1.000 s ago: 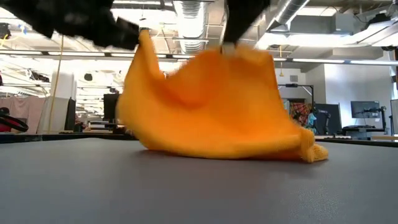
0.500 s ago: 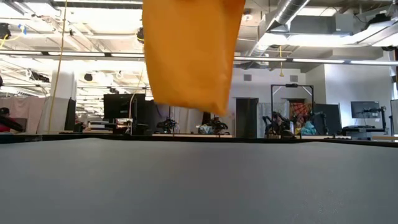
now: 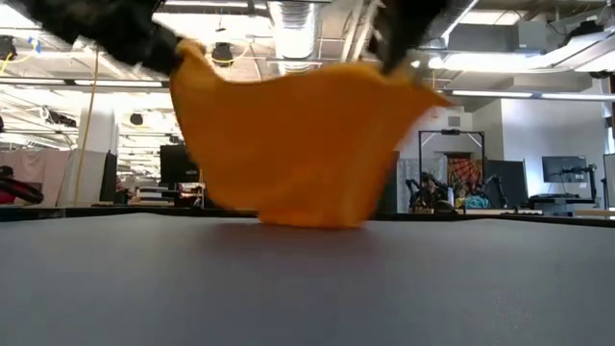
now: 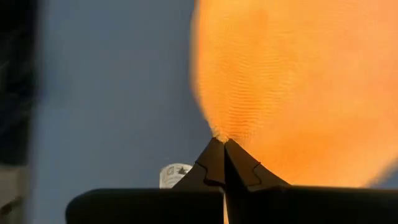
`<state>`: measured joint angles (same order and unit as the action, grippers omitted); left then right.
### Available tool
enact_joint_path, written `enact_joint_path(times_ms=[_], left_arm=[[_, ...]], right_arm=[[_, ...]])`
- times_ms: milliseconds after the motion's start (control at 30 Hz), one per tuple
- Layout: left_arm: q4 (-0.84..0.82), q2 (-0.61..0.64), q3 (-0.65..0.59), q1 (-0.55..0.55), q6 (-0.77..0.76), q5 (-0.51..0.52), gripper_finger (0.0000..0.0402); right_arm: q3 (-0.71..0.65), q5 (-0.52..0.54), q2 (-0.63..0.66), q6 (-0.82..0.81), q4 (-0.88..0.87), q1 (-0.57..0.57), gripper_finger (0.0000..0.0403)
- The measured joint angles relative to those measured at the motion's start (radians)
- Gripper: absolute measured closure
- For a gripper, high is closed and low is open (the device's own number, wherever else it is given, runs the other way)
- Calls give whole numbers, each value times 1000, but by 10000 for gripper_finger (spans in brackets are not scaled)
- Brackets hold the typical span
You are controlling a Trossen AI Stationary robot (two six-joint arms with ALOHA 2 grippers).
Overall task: Roll towel
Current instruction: Fold the yellow microfiber cloth
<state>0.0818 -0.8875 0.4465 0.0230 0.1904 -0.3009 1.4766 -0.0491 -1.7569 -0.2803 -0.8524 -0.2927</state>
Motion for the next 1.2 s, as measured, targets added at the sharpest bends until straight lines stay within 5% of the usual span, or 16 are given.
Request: enact_joint_path(times_ms=[167, 467, 667, 833, 1200], left_arm=[[228, -3, -184, 124, -157, 118, 401], [141, 34, -196, 195, -199, 413, 401], [69, 60, -195, 193, -216, 501, 401], [-33, 105, -195, 193, -291, 699, 396], [-164, 229, -195, 192, -417, 701, 309]], right_arm=[[-49, -9, -118, -93, 245, -103, 391], [63, -8, -194, -123, 342, -94, 366], [85, -11, -191, -138, 333, -53, 343], [99, -84, -190, -113, 303, -2, 340], [109, -166, -190, -71, 236, 106, 339]])
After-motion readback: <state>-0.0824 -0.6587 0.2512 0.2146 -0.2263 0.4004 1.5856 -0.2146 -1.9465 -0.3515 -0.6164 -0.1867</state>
